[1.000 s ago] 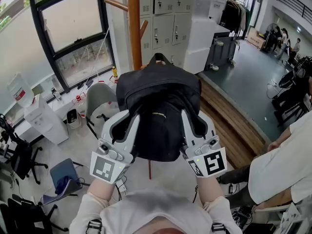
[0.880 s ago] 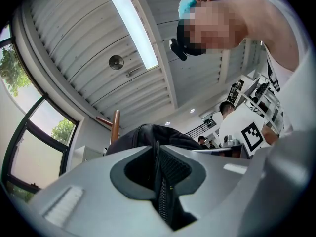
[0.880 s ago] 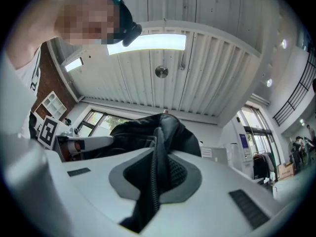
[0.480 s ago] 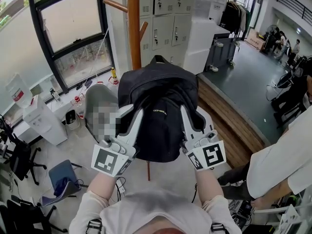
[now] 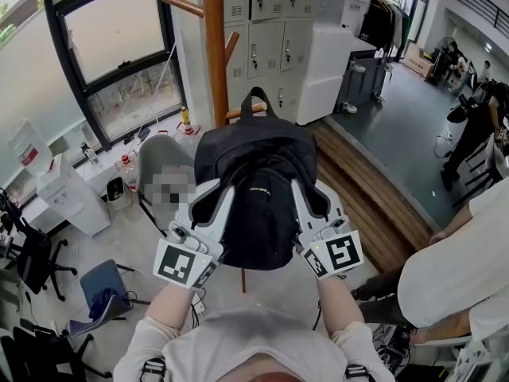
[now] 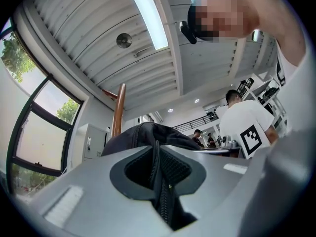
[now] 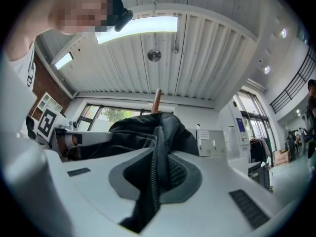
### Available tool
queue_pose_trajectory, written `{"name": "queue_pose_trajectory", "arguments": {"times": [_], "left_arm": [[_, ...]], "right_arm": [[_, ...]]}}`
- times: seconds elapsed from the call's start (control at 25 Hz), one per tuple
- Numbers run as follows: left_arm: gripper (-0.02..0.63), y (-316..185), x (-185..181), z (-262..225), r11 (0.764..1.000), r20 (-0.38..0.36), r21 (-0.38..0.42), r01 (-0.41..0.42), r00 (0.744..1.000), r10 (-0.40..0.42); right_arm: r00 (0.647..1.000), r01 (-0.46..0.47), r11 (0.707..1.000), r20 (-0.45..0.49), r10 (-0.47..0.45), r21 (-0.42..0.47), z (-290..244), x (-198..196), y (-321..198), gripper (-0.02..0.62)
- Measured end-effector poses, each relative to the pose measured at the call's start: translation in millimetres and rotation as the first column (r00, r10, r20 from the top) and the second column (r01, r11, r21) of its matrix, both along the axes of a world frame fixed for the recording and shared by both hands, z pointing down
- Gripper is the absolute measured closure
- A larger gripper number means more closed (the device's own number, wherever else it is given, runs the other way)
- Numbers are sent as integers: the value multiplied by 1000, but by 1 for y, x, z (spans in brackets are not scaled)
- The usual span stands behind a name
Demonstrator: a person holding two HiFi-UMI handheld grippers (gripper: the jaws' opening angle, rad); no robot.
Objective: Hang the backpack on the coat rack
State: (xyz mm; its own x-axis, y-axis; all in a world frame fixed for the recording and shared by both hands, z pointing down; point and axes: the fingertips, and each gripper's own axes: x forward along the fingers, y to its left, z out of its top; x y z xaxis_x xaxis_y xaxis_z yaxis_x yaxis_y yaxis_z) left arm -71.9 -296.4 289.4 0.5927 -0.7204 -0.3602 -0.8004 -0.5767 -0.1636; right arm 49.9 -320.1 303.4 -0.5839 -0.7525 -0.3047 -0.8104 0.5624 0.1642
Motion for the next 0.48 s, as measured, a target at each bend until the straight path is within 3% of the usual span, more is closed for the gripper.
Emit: {"name": "queue_pose_trajectory", "arguments": {"times": [0.48], "left_arm": [[554,-2,-5,47,992,2,-124,38,999,-38]], "right_arm": [[999,-1,992,-33,-3,-125,51,-4,-10,563]]}}
